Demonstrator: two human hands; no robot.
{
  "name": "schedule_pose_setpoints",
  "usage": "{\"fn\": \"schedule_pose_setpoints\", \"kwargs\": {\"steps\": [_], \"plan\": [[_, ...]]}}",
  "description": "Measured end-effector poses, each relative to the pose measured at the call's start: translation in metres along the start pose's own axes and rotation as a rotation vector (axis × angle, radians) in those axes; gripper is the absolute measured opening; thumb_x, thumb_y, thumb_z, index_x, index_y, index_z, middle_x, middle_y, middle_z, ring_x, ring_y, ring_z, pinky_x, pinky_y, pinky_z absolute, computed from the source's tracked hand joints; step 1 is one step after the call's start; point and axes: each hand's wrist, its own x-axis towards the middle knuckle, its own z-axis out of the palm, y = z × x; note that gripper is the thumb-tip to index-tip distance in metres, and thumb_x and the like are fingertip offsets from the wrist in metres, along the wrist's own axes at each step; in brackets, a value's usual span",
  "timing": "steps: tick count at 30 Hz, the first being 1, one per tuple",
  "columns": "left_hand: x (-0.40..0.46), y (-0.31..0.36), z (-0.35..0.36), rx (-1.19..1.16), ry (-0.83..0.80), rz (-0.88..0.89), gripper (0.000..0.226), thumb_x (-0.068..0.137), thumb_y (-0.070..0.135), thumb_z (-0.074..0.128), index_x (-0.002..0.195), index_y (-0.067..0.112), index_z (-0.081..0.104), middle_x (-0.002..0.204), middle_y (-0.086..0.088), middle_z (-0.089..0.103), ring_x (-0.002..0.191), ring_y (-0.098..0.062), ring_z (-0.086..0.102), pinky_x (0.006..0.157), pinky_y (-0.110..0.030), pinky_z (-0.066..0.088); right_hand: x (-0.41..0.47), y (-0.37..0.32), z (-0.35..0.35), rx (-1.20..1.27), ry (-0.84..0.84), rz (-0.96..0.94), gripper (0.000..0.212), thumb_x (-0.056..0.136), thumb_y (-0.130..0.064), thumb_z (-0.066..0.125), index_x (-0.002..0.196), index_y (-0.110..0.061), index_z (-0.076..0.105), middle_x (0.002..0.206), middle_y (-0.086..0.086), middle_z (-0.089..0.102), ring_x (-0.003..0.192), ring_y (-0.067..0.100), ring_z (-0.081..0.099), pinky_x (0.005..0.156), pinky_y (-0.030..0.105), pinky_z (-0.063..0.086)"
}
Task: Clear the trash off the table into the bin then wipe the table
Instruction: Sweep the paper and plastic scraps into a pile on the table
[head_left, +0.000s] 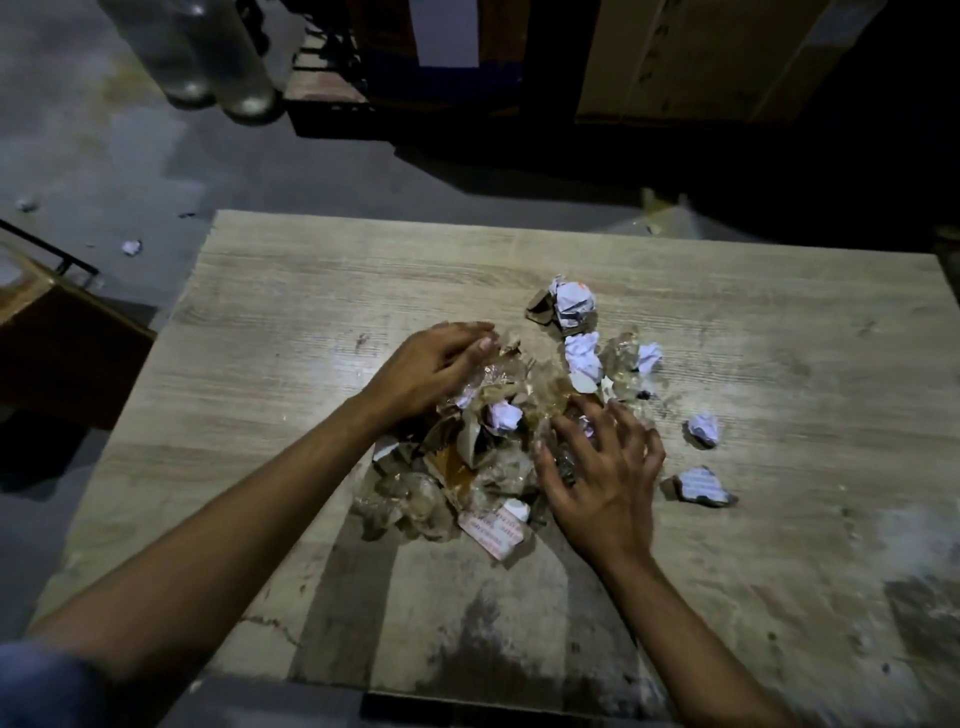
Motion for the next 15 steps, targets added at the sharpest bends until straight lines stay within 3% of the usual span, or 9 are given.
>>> {"fn": "schedule_pose_setpoints", "kwargs": {"steps": [3, 6, 9, 11, 13, 15], "plan": [[-0.014, 0.003, -0.013, -0.099, 0.158, -0.033, 0.035, 0.108, 0.049, 0.063, 0.139, 0.037, 0.073, 0.156, 0.016, 0.062, 0.143, 0.0, 0.058, 0.115, -0.029, 0.051, -0.001, 0.001, 0.0, 0.019, 0.008, -0.007, 0.03, 0.102, -0.053, 0.056, 0.126, -0.04, 0.068, 0.152, -0.012, 0.054, 0.149, 0.026, 0.04, 0.12, 0.06, 0.027], [-0.044, 0.006, -0.026, -0.178, 0.301, -0.151, 0.031, 0.111, 0.044, 0.06, 0.137, 0.037, 0.075, 0.15, 0.018, 0.066, 0.138, 0.006, 0.06, 0.106, -0.015, 0.051, 0.001, 0.002, -0.001, 0.084, 0.018, -0.002, 0.037, 0.108, -0.051, 0.04, 0.126, -0.037, 0.07, 0.152, -0.011, 0.054, 0.149, 0.025, 0.04, 0.121, 0.061, 0.026], [-0.08, 0.013, -0.01, -0.346, 0.352, -0.288, 0.039, 0.114, 0.054, 0.045, 0.146, 0.044, 0.065, 0.152, 0.019, 0.063, 0.131, 0.015, 0.058, 0.099, -0.019, 0.056, -0.001, 0.005, -0.003, 0.171, 0.069, 0.038, 0.035, 0.101, -0.038, 0.046, 0.128, -0.031, 0.067, 0.155, -0.006, 0.052, 0.146, 0.026, 0.045, 0.121, 0.06, 0.028], [-0.094, 0.018, 0.013, -0.442, 0.325, -0.348, 0.045, 0.112, 0.063, 0.039, 0.149, 0.049, 0.059, 0.157, 0.021, 0.058, 0.142, 0.011, 0.051, 0.113, -0.028, 0.051, 0.0, 0.011, -0.004, 0.289, 0.141, 0.091, 0.045, 0.092, -0.028, 0.053, 0.137, -0.023, 0.06, 0.153, -0.001, 0.055, 0.14, 0.028, 0.052, 0.118, 0.059, 0.035], [-0.088, 0.031, 0.05, -0.417, 0.306, -0.34, 0.048, 0.109, 0.069, 0.035, 0.147, 0.054, 0.059, 0.157, 0.023, 0.056, 0.153, 0.003, 0.042, 0.132, -0.044, 0.033, -0.004, 0.023, -0.007, 0.337, 0.177, 0.14, 0.057, 0.087, -0.024, 0.058, 0.143, -0.015, 0.054, 0.148, 0.004, 0.059, 0.134, 0.032, 0.057, 0.113, 0.058, 0.041], [-0.081, 0.031, 0.06, -0.371, 0.367, -0.354, 0.052, 0.106, 0.071, 0.036, 0.144, 0.049, 0.062, 0.154, 0.018, 0.06, 0.153, -0.002, 0.044, 0.134, -0.049, 0.027, 0.002, 0.013, -0.005, 0.376, 0.164, 0.131, 0.058, 0.085, -0.022, 0.06, 0.142, -0.011, 0.056, 0.149, 0.006, 0.058, 0.133, 0.033, 0.057, 0.112, 0.055, 0.044]]}}
